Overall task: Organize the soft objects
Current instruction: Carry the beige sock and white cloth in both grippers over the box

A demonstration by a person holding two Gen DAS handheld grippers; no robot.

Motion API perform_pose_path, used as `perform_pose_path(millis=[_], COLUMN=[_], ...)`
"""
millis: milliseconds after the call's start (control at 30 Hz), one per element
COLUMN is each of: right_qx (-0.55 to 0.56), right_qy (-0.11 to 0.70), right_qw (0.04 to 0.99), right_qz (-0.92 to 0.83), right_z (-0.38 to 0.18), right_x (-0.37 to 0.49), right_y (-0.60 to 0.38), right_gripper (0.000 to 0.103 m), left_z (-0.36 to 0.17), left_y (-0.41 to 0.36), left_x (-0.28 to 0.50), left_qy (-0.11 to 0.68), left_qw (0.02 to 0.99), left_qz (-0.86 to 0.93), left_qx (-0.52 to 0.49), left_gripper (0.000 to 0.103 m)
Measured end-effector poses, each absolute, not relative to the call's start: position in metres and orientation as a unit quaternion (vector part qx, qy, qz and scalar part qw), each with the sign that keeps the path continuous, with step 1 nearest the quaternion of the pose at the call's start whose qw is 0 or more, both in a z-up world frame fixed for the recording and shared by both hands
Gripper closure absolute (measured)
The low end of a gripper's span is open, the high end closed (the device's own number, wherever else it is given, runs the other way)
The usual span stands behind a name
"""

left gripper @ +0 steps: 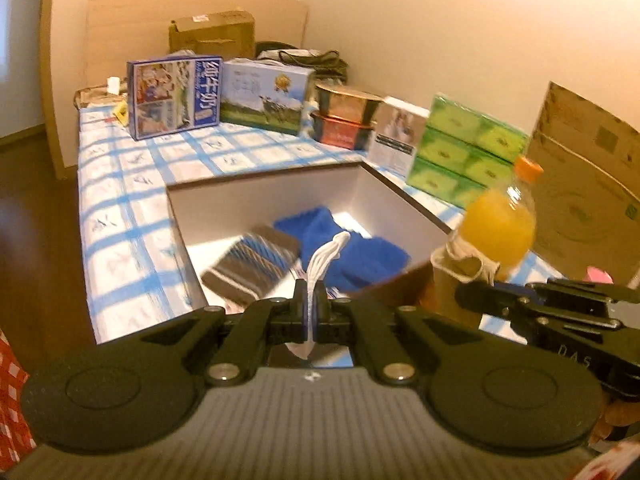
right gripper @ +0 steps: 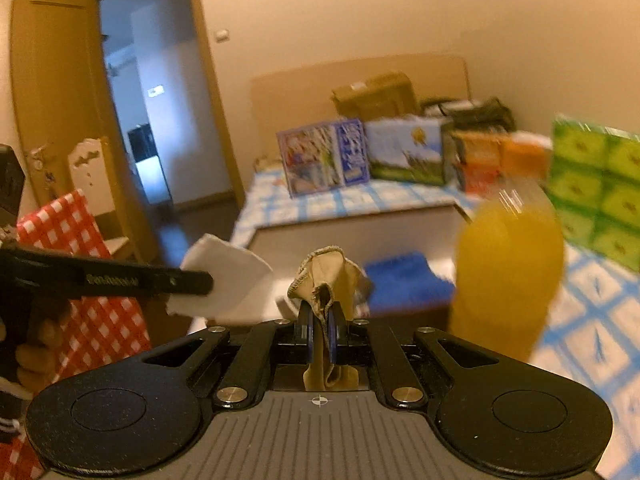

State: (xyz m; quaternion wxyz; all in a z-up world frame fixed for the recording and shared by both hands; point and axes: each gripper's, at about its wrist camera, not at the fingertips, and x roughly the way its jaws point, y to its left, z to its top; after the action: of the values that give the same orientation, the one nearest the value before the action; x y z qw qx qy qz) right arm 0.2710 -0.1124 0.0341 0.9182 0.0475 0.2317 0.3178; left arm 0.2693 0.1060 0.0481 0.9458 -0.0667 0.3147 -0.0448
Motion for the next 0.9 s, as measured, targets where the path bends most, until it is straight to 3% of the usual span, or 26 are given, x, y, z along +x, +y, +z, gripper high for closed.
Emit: perform_pose_path(millis=[333, 800, 867, 900], right_qx=[0.045, 0.041, 0.039, 0.037], right_qy=[0.196, 0.252, 0.261, 0.266], right_qw=[0.923, 0.92, 0.92, 0.921], right_qz=[0.327, 0.299, 0.29, 0.284], right_z=[0.054, 0.004, -0.002, -0.004], right_x=[0.329, 0.405, 0.412, 0.415], right_y=[-0.058, -0.033, -0.031, -0.031], right_gripper=[0.096, 0.095, 0.089, 0.079], left_z=[0.051, 0.009, 0.004, 0.001], left_y=[0.133, 0.149, 0.149, 0.148], left_x=[0.319, 0.374, 0.379, 0.381], left_qy=[0.316, 0.361, 0.367, 0.369], left_qw=[0.944, 0.925, 0.923, 0.922], left_qz=[-0.021, -0.014, -0.015, -0.017], left_qx=[-0.09, -0.114, -0.117, -0.119], left_gripper=[0.102, 0.102, 0.102, 0.102])
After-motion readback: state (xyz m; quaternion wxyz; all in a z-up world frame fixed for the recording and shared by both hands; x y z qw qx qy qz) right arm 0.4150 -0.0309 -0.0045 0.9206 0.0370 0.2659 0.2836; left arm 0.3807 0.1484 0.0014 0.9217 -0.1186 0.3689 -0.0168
